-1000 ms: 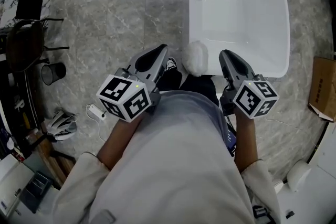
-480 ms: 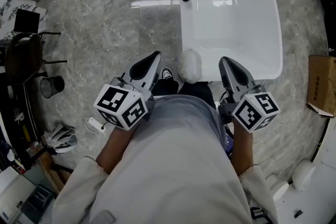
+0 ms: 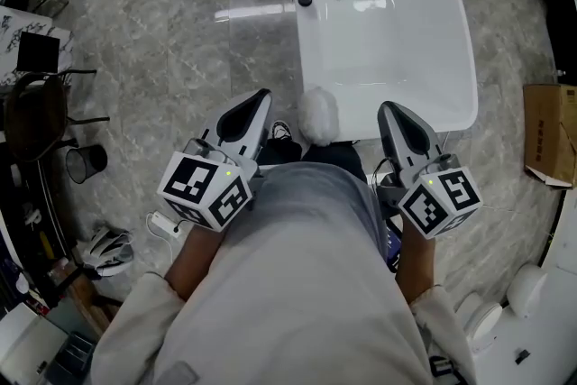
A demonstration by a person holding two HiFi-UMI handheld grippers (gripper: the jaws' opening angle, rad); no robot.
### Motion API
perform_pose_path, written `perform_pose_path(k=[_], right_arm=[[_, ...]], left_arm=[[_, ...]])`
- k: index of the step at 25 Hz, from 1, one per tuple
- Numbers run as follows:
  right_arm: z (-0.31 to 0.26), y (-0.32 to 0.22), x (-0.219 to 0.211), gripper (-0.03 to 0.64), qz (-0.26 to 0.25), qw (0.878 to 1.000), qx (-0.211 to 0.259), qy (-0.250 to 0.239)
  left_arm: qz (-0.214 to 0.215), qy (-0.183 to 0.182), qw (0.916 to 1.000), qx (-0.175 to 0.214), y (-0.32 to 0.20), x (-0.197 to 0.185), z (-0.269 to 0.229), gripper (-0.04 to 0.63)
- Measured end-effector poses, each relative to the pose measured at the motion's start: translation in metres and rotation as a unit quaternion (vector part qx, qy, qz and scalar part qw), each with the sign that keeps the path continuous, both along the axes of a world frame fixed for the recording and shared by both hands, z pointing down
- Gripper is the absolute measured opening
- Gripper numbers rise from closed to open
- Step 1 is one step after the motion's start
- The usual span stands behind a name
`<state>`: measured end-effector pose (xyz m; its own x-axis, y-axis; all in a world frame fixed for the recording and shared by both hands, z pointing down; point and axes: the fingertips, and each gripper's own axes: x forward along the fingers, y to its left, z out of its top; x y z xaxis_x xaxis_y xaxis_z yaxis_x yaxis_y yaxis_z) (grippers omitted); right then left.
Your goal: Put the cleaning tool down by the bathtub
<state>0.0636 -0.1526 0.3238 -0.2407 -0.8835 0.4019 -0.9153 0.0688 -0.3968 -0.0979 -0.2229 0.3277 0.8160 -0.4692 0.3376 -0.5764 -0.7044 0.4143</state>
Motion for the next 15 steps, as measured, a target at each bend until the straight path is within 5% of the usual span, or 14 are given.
perform_pose_path(k=[15], right_arm=[[0.014,0.000,-0.002,0.011,-0.016,0.999,-0.037,0.001]], left_arm=[[-0.008,0.012,0.9985,-0.054,0.011,-0.005,0.021,0.005]])
